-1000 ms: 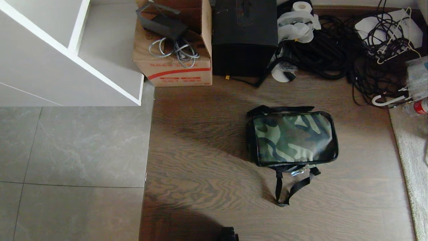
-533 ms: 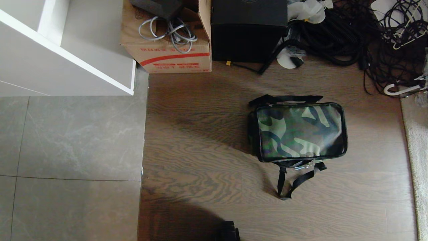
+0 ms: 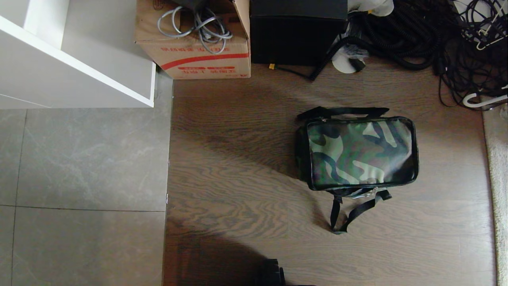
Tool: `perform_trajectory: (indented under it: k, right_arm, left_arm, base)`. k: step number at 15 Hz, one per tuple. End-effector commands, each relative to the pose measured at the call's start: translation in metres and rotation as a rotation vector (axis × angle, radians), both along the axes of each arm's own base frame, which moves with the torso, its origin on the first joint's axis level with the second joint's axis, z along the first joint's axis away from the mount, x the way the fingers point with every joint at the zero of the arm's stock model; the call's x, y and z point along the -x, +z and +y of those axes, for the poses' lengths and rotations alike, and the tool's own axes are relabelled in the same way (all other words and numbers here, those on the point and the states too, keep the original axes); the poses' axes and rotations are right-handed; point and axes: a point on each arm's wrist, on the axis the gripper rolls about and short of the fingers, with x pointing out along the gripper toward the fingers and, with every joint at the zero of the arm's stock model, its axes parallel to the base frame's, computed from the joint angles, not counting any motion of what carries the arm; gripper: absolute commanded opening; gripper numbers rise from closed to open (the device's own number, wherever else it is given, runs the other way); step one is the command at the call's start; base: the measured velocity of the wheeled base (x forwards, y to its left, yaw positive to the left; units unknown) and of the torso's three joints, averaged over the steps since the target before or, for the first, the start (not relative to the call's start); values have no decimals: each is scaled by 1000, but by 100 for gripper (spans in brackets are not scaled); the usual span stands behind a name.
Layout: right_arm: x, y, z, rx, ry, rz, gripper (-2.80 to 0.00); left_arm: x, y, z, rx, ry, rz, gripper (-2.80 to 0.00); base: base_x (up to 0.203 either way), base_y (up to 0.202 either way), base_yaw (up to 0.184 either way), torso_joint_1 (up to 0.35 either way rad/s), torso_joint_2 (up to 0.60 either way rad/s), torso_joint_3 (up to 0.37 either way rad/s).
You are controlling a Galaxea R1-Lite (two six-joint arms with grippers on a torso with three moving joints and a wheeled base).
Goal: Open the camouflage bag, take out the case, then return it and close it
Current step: Open the top of the storage box
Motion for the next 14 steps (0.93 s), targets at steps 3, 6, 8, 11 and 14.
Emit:
perform_trajectory:
  k: [3,6,8,11,14]
  right_arm:
    - [0,0,0,0,0,0,-280]
    - [0,0,0,1,0,0,-280]
    - [0,0,0,28,9,0,-280]
    - [0,0,0,32,3,-3,-280]
    - [9,32,0,37,-4,-40,-280]
  left_arm:
    - [0,0,0,1,0,1,-280]
    - [0,0,0,1,0,1,-280]
    - [0,0,0,1,0,1,-280]
    - [0,0,0,1,0,1,-280]
    - [0,0,0,1,0,1,-280]
  base:
    - [0,0,0,0,0,0]
    - [0,0,0,0,0,0]
    - [0,0,0,0,0,0]
    - [0,0,0,0,0,0]
    - [0,0,0,0,0,0]
